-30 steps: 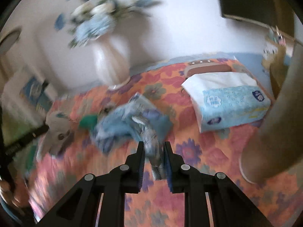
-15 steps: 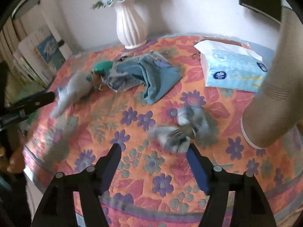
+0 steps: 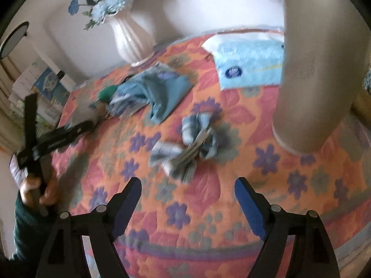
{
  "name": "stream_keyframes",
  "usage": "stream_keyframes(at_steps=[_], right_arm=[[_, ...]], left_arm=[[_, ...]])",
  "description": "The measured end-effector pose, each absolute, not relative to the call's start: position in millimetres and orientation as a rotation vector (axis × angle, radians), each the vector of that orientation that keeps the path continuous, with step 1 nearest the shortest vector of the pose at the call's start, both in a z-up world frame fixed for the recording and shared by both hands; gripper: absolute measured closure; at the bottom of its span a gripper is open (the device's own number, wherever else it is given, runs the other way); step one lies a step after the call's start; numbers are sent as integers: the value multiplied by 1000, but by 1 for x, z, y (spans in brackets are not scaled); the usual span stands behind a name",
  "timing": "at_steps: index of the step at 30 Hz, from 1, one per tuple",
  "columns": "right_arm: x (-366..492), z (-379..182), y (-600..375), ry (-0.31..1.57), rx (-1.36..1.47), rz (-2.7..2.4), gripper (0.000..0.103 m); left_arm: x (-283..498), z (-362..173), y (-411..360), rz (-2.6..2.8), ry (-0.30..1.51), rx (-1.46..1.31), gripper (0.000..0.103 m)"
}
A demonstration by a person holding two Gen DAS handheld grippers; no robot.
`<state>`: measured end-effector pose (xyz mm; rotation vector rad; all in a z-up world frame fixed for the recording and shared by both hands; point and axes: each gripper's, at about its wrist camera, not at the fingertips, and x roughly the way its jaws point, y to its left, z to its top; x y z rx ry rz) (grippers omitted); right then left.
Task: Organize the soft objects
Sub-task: 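Grasp the grey bunny plush with the left tool while the right tool grasps the plaid bow cloth, then carry the grey bunny and plaid bow to the glass table and release them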
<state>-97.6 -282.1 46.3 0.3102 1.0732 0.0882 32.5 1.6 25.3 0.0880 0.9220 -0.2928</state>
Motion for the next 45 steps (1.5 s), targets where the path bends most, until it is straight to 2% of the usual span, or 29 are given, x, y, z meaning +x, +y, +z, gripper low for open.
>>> stream_keyframes(at_steps=[7, 9, 11, 13, 19, 28, 33, 45], right_arm=[[-61, 34, -267, 1067, 214, -36, 23], [-59, 33, -260, 1049, 157, -66, 36], [-63, 34, -254, 1026, 123, -55, 58], [-69, 36, -253, 1010, 120, -39, 70], [-100, 50, -261, 999, 152, 28, 83], [-131, 56, -291, 1021, 257, 26, 84], [-159, 77, -322, 968, 278, -7, 84], [-227, 119, -453, 849, 420, -294, 84]], left_arm=[[-6, 38, -7, -330, 894, 25, 22], [-17, 42, -15, -341, 880, 35, 22], [-26, 45, -24, -366, 872, 44, 22], [-32, 47, -33, -390, 873, 52, 22], [-51, 56, -66, -490, 862, 65, 22], [-78, 68, -122, -612, 836, 140, 22], [-93, 76, -148, -677, 820, 180, 22], [-145, 94, -257, -939, 777, 250, 22]])
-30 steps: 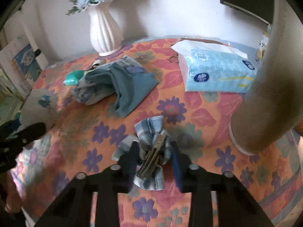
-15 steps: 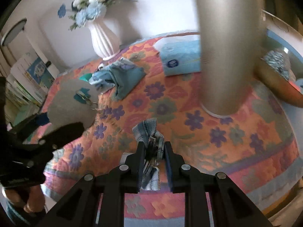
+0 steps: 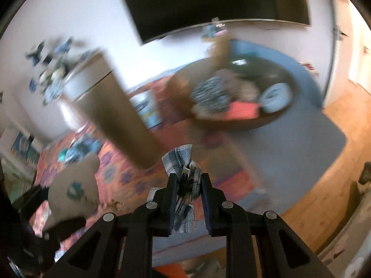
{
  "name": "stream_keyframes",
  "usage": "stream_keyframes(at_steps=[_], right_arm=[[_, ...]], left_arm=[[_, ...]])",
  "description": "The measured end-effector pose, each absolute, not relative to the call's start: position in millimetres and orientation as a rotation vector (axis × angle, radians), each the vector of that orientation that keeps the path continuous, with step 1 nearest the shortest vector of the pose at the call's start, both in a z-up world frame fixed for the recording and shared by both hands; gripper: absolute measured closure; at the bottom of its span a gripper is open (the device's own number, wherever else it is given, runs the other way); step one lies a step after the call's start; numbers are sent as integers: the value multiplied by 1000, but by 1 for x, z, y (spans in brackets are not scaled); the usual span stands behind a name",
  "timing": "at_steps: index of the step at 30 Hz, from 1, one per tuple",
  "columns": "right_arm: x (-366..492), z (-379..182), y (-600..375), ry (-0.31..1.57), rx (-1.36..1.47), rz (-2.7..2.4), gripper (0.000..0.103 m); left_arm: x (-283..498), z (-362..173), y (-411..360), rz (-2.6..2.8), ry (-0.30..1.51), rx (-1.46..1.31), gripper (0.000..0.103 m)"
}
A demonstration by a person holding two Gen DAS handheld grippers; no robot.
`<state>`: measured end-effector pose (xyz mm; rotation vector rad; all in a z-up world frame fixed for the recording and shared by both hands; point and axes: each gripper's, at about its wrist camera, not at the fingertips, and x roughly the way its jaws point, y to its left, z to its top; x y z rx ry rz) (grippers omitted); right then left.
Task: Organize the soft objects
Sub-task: 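Carry the grey bunny and plaid bow to the glass table and release them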
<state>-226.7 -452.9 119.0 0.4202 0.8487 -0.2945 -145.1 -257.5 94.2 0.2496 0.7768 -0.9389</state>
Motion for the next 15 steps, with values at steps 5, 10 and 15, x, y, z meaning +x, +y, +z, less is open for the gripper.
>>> stream_keyframes(at_steps=[5, 10, 15], right_arm=[[-248, 129, -497, 803, 504, -322, 84], [-252, 146, -530, 745, 501, -367, 84], [-234, 172, -569, 653, 490, -398, 84]], left_arm=[[-156, 103, -310, -1005, 746, 284, 22], [-155, 113, -362, -1025, 714, 294, 22], [-135, 125, -405, -944, 687, 254, 22]])
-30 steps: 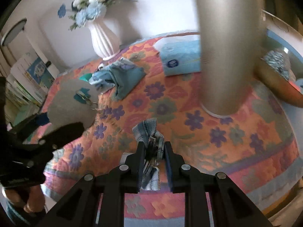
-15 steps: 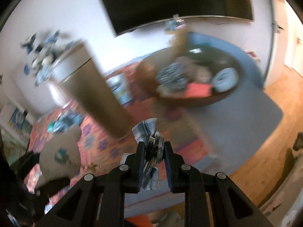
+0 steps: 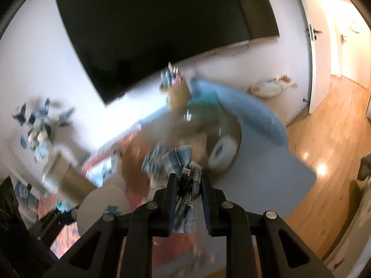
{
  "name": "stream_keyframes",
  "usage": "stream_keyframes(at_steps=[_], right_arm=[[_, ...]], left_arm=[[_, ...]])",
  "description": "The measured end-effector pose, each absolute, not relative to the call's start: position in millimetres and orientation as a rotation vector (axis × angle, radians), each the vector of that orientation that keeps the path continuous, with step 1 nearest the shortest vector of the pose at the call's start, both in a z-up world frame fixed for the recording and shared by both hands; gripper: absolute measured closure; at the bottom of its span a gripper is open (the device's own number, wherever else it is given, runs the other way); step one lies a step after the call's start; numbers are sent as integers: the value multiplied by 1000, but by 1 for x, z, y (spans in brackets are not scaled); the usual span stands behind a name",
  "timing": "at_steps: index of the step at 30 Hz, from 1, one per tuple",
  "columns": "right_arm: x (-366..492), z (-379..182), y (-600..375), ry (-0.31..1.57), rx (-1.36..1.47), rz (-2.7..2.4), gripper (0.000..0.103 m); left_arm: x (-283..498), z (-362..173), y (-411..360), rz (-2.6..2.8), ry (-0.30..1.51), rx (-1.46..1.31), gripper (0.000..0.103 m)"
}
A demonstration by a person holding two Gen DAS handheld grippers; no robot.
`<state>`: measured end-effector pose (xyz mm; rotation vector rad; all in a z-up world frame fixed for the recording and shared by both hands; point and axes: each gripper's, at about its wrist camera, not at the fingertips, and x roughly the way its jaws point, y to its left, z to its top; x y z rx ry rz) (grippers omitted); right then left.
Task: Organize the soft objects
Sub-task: 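Carry the grey bunny and plaid bow to the glass table and release them, then grasp the green cloth with the left tool while the right tool grasps the blue cloth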
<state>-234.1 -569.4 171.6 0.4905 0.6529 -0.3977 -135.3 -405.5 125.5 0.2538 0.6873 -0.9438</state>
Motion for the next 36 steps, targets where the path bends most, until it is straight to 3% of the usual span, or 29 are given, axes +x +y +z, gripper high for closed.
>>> stream_keyframes(at_steps=[11, 13, 15, 17, 19, 29, 36], right_arm=[[-144, 150, -668, 677, 641, -367, 84], [-133, 143, -678, 691, 639, -373, 82], [-124, 138, -687, 715, 643, -369, 76], [-125, 135, -694, 728, 653, -379, 56], [-133, 135, -697, 708, 656, -388, 47], [-189, 143, -668, 682, 668, -354, 47], [-240, 163, -609, 631, 538, -305, 45]], left_arm=[[-77, 113, -488, -660, 699, 198, 21], [-67, 115, -493, -606, 671, 199, 15], [-60, 116, -498, -574, 651, 225, 13], [-57, 114, -498, -547, 652, 245, 13], [-58, 113, -496, -561, 659, 245, 13], [-105, 124, -466, -771, 644, 178, 13], [-143, 141, -398, -965, 680, 100, 13]])
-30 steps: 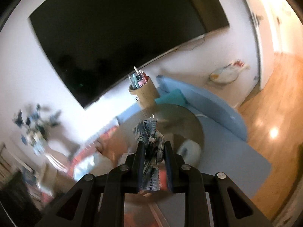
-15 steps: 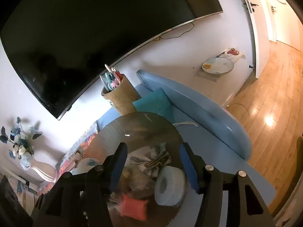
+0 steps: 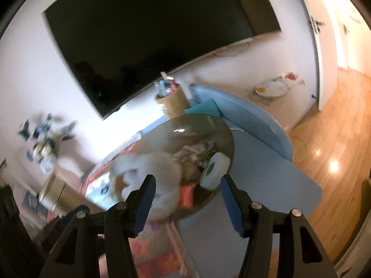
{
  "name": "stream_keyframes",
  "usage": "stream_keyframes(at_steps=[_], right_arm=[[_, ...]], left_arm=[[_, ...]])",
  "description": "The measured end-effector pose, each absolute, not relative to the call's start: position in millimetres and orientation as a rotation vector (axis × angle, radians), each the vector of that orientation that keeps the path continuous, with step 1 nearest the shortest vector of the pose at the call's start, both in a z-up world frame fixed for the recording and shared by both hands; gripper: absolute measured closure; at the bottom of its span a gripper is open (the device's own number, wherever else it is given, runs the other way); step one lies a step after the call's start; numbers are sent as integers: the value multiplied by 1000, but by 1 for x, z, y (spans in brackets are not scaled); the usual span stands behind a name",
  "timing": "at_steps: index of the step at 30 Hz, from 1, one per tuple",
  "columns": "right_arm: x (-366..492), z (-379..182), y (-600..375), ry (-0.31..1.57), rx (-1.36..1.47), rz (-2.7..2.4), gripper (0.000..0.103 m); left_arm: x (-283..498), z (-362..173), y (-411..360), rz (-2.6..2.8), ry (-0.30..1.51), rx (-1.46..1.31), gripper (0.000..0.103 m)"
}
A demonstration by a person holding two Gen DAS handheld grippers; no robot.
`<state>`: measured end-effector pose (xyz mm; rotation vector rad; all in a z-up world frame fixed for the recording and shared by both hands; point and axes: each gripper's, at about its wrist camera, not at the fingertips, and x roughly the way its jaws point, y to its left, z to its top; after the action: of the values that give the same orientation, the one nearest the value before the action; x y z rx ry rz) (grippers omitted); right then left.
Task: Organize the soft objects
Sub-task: 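Grasp the green cloth with the left tool while the right tool grasps the blue cloth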
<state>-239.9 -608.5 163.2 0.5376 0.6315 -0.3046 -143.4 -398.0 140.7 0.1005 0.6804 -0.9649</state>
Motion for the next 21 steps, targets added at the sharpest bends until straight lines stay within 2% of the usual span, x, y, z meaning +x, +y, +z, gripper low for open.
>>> stream_keyframes(at_steps=[6, 10, 16, 21], right_arm=[[-265, 168, -552, 616, 455, -134, 44], [-261, 172, -505, 632, 372, -9, 44], [-236, 193, -398, 653, 144, 208, 43], [-192, 186, -307, 721, 98, 334, 43]], left_arm=[[-147, 146, -318, -899, 658, 91, 13], [-132, 136, -258, -820, 714, 53, 13], [-99, 130, -158, -647, 755, -28, 13], [-72, 130, -92, -480, 744, 15, 13]])
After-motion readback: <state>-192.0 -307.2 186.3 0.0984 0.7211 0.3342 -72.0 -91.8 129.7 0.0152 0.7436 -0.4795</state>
